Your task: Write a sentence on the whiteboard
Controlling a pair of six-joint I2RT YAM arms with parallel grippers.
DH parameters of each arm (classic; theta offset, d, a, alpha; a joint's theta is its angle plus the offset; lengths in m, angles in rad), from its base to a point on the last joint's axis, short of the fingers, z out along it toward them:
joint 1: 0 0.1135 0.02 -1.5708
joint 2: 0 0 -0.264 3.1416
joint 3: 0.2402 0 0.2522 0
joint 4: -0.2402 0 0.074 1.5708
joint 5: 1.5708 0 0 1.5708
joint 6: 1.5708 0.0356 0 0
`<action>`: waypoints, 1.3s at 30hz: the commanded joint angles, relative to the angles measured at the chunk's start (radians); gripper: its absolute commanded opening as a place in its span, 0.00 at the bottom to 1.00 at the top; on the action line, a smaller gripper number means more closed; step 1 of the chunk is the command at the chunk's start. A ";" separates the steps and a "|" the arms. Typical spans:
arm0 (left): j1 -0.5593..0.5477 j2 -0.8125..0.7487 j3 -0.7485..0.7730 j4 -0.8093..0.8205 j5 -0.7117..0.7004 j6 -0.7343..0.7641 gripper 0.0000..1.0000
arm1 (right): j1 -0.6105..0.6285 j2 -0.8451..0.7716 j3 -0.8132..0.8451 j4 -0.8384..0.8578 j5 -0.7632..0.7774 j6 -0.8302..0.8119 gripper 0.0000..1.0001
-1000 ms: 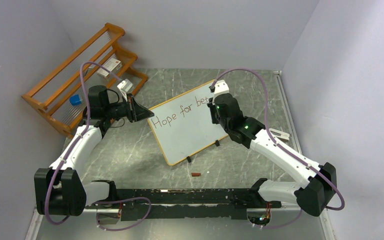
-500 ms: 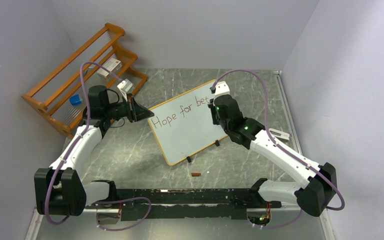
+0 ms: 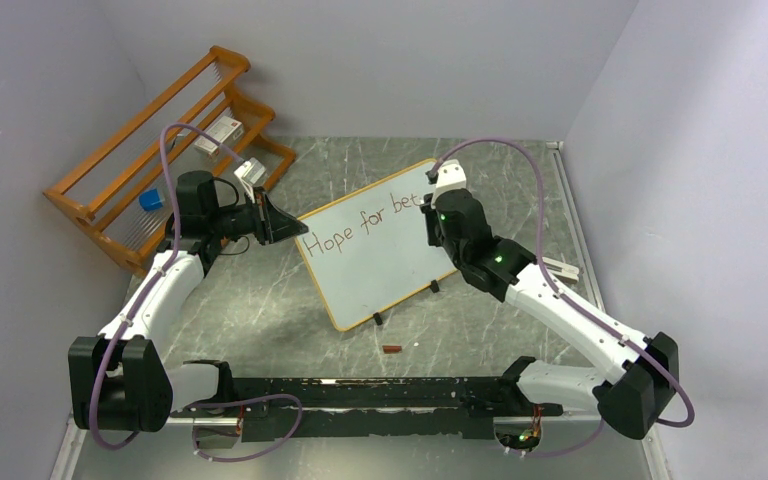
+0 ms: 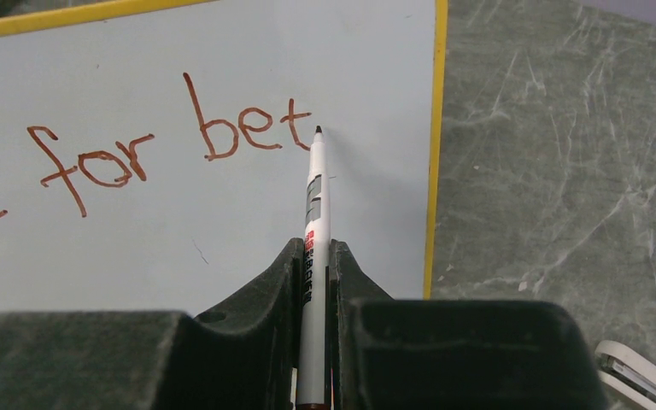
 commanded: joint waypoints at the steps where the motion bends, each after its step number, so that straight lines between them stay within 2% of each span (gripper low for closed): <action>1: -0.016 0.032 -0.021 -0.096 -0.070 0.077 0.05 | -0.020 -0.009 0.003 0.036 0.009 0.000 0.00; 23: -0.016 0.033 -0.021 -0.093 -0.066 0.076 0.05 | -0.041 0.032 0.022 0.055 -0.046 -0.008 0.00; 39: -0.016 0.032 -0.019 -0.098 -0.068 0.079 0.05 | -0.050 0.043 0.023 0.059 -0.028 -0.012 0.00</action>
